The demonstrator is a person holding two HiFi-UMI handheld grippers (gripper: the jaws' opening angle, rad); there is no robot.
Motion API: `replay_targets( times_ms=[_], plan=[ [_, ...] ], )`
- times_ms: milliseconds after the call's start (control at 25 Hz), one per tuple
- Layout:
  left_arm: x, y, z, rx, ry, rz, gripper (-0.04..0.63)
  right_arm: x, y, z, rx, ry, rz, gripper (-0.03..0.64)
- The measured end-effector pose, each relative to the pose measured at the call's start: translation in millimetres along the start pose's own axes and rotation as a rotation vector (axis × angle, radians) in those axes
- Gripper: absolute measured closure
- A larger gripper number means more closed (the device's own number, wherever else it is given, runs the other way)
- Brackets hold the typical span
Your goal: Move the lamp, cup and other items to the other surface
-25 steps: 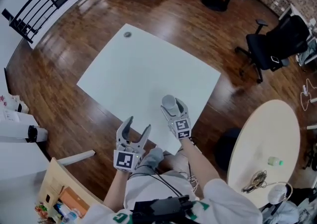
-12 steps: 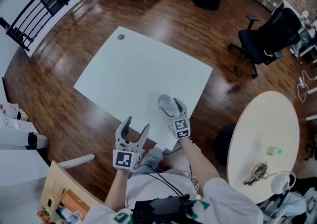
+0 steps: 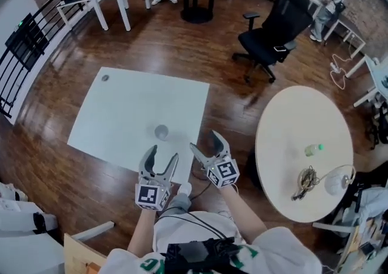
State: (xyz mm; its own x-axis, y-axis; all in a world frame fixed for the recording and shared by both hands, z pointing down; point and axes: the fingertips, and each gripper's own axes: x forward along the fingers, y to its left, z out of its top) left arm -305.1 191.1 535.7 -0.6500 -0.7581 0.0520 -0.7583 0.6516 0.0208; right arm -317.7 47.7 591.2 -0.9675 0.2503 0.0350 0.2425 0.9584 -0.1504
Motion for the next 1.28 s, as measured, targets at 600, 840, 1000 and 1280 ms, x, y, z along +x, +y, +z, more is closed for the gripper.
replay_targets(
  times_ms=[600, 840, 1000, 1280],
  plan=[
    [86.5, -267.3, 34.3, 0.039, -0.07, -0.623, 0.304, -315.8, -128.3, 85.9, -0.06, -0.189, -0.652, 0.21],
    [77.8, -360.6, 30.3, 0.029, -0.051, -0.816, 0.304, -421.5, -131.3, 73.5, -0.044, -0.216, -0.857, 0.21],
    [69.4, -405.8, 26.9, 0.016, -0.043, -0.915, 0.304, -468.7, -123.6, 74.2, -0.03, -0.24, -0.946, 0.218],
    [55.6, -459.6, 28.0, -0.012, -0.064, -1.038, 0.304, -520.6, -117.4, 72.2, -0.047, -0.251, -1.032, 0.232]
  ],
)
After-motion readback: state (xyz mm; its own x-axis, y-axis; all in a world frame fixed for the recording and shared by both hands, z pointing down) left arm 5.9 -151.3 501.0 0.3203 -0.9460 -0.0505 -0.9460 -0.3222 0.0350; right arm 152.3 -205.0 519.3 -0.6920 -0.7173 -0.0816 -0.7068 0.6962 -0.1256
